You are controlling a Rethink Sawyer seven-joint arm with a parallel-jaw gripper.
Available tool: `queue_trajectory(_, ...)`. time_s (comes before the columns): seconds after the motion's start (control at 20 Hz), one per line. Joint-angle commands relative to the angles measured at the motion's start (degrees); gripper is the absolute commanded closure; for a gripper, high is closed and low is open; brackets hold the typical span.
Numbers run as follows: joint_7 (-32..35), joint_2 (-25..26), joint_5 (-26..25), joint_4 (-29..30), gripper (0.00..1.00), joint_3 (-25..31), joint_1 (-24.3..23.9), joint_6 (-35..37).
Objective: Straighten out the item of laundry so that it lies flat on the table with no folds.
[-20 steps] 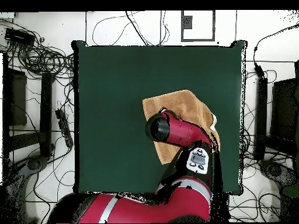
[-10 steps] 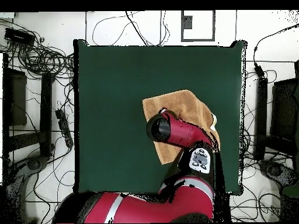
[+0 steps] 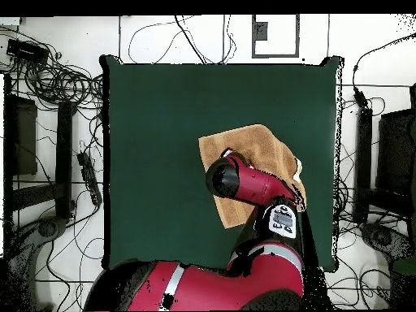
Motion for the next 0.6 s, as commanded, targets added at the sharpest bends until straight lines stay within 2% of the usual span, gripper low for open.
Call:
queue_trajectory(0.05, 8.2, 8.2, -0.9, 0.6, 0.0, 11.0, -1.4, -7.2)
queue_trajectory(0.25, 8.4, 11.5, 0.3, -2.0, 0.0, 6.7, 1.7, -7.4)
queue_trajectory(0.3, 8.5, 11.7, 0.8, -2.1, 1.0, 6.3, 2.0, -7.0)
queue_trajectory(0.6, 8.4, 11.9, 1.5, -2.7, 1.0, 4.9, 2.7, -5.5)
